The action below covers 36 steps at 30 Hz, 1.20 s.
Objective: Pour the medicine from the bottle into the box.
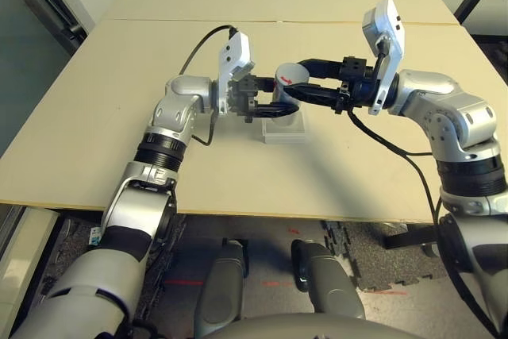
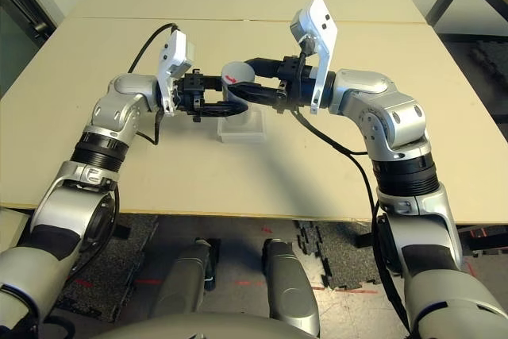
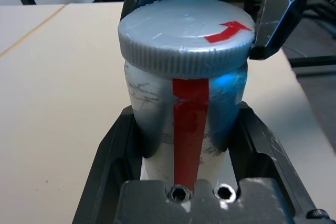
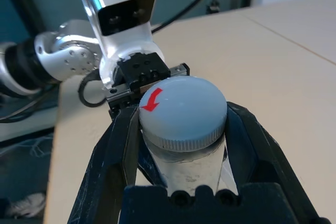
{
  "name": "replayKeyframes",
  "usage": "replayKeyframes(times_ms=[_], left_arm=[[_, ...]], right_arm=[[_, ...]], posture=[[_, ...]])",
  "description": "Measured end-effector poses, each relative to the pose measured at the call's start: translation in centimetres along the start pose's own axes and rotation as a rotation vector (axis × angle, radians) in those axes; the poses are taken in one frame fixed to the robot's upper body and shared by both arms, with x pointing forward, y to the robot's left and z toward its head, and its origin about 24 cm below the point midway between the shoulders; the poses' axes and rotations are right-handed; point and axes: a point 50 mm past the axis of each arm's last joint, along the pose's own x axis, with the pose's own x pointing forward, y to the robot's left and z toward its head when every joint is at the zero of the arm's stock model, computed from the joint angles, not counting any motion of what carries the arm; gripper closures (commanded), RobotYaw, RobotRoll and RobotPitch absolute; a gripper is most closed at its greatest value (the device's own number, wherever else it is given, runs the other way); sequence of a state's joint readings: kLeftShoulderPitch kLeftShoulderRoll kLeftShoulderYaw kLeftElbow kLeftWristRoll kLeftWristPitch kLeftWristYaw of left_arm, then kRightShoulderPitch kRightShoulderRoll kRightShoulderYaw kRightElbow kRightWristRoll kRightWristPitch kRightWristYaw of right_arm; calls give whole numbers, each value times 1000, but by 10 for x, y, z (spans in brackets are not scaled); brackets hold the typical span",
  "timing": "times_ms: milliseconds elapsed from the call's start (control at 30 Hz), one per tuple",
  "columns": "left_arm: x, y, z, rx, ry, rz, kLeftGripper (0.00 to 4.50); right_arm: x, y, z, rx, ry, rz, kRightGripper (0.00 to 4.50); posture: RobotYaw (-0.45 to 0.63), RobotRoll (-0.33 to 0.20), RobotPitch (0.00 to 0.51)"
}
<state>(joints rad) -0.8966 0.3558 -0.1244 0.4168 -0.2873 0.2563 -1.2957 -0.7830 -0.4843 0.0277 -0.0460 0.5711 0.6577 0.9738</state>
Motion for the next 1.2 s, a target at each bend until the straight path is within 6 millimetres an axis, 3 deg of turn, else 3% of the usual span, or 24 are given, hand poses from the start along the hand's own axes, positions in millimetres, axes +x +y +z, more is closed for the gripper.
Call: replayKeyframes(times_ms=[300,800,1033,1200], left_arm=[[-5,-7,21,-6,-59,16,2056],[-9,-20,19,-41,-61,12,2056],[-12,-20,15,-73,-44,32,2056],[1,-26,16,-78,-52,-12,2056]], right_arm=[[7,-14,24,1,-39,185,1948],[20,-35,16,-18,-56,447,1947],[26,-40,10,-7,-47,467,1947],[34,-35,15,-52,-37,493,314]], posture=[[77,0,200],[114,0,217],[117,0,224],[119,0,219]])
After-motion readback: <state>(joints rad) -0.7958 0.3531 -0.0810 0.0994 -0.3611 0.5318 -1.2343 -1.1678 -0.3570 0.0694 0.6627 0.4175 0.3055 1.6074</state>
